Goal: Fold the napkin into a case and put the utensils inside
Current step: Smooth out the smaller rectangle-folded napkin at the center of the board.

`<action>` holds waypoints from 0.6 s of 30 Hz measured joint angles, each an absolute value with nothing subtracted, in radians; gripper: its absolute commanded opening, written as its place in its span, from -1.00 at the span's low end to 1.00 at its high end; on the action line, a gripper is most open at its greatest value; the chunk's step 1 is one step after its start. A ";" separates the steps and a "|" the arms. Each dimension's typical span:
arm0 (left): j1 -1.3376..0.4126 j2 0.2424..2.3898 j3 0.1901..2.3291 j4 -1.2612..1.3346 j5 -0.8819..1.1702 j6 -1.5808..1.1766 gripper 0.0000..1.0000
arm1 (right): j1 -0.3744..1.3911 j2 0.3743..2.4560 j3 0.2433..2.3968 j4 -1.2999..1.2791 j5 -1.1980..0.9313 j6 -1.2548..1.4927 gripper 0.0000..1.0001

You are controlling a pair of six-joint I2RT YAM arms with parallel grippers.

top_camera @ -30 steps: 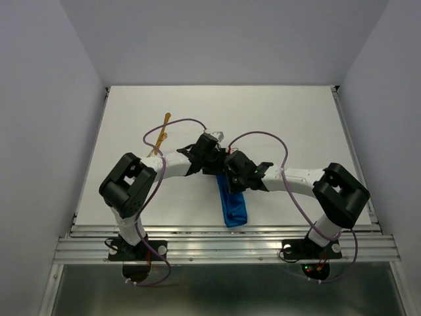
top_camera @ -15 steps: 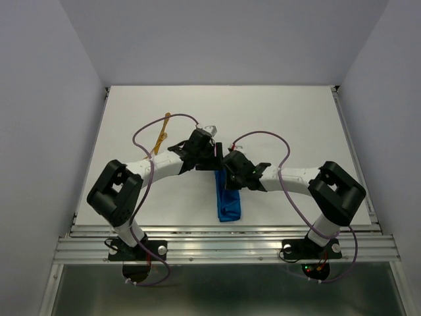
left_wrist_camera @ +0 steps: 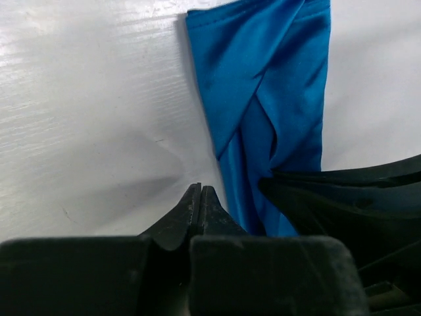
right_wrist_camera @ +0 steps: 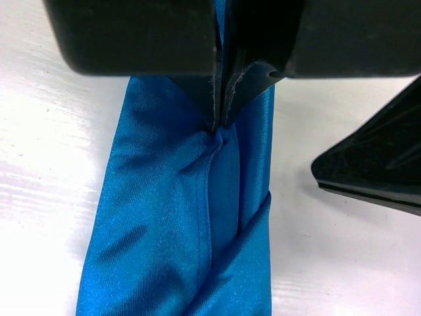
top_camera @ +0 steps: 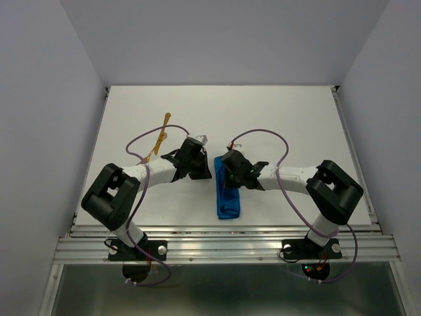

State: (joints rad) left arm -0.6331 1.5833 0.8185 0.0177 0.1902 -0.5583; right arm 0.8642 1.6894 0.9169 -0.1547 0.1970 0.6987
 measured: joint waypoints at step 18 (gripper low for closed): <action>-0.635 1.692 0.788 0.156 0.371 -0.556 -1.00 | 0.864 1.718 1.029 -0.220 0.240 0.630 -0.99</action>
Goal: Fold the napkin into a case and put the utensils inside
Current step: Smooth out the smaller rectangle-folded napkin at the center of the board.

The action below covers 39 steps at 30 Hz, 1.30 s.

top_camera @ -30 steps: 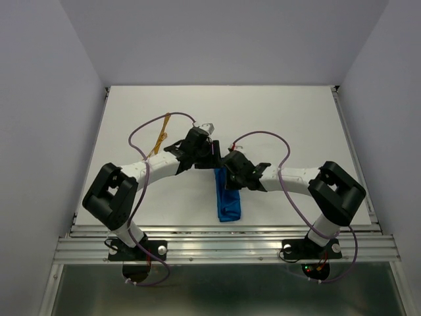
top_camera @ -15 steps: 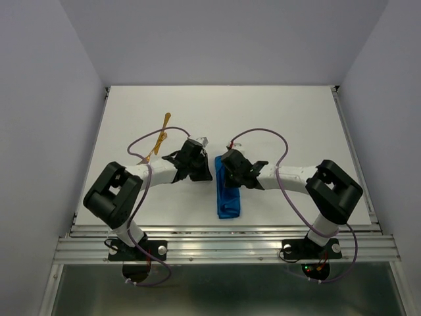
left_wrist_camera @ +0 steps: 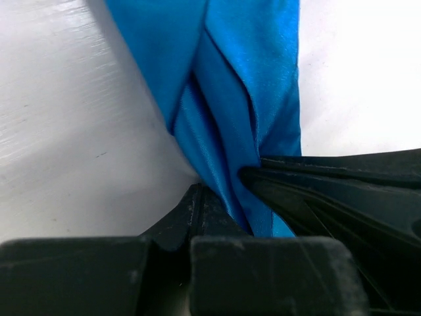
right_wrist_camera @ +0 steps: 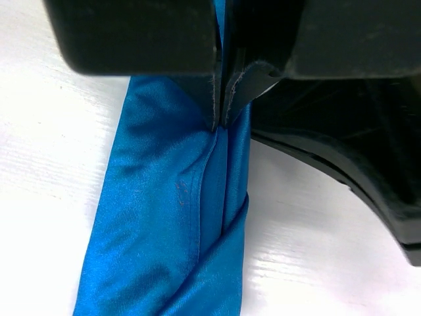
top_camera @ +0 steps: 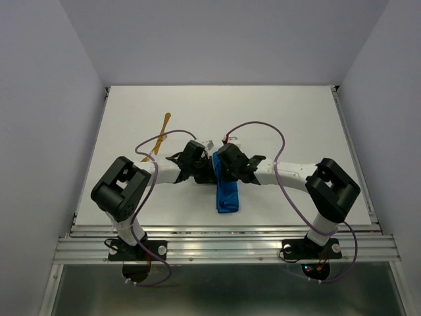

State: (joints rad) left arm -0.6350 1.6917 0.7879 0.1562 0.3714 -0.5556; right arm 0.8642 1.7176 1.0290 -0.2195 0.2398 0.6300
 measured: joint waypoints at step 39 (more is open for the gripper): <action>-0.640 1.721 0.812 0.165 0.386 -0.577 -1.00 | 0.863 1.795 1.097 -0.234 0.213 0.603 -0.15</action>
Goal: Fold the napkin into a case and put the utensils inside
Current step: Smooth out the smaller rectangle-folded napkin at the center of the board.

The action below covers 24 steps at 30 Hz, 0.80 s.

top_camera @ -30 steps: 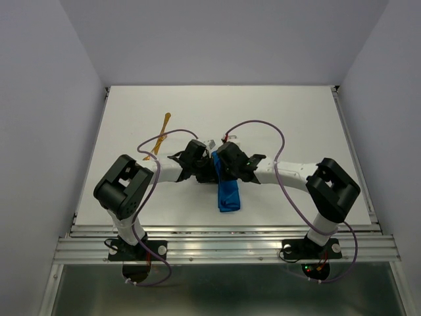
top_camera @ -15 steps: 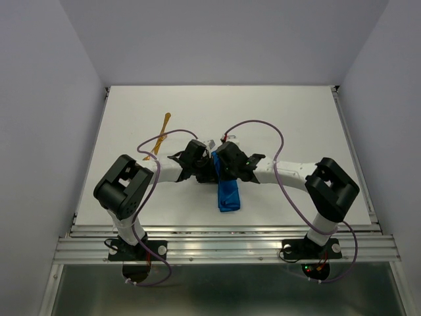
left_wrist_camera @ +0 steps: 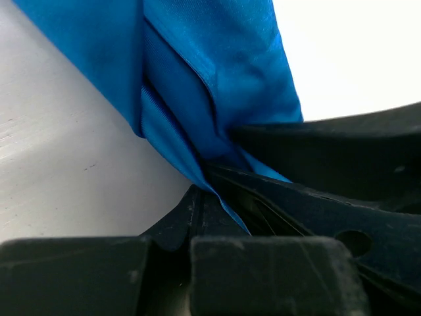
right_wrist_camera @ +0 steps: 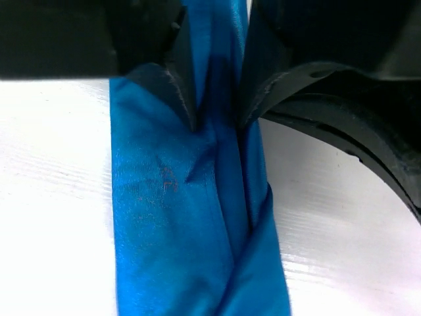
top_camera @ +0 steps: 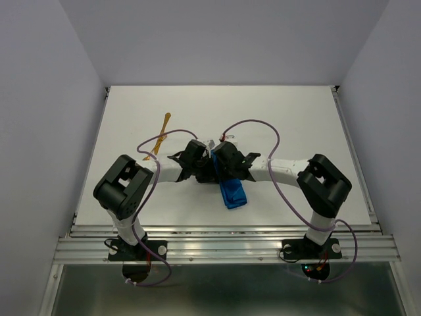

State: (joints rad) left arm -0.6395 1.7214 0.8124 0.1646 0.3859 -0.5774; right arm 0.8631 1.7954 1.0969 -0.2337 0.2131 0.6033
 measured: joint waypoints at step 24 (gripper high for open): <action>-0.639 1.654 0.787 0.068 0.329 -0.573 -1.00 | 0.865 1.507 0.944 -0.331 0.230 0.635 0.20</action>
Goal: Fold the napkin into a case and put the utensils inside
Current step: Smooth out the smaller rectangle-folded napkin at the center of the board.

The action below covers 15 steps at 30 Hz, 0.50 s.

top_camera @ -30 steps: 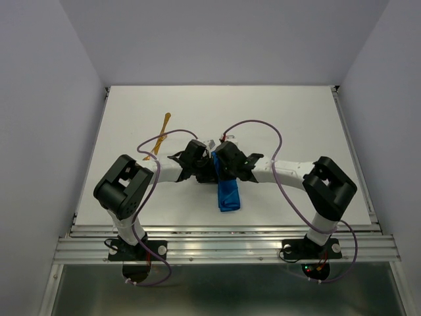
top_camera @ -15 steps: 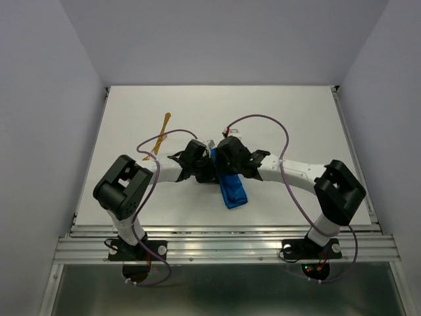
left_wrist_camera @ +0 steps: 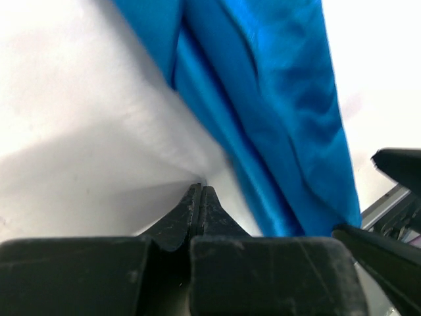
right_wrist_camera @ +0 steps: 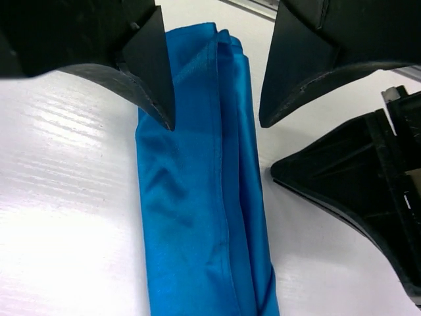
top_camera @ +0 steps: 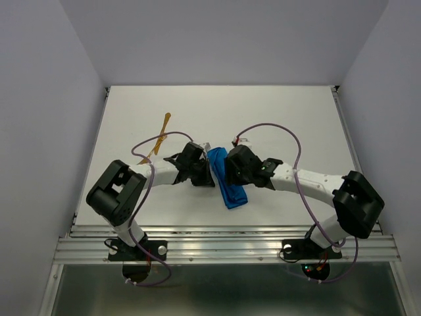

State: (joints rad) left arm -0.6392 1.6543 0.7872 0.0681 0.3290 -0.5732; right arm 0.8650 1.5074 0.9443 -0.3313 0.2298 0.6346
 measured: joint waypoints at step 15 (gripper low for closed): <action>-0.640 1.551 0.696 0.123 0.434 -0.624 -1.00 | 0.949 1.515 0.948 -0.428 0.207 0.453 0.00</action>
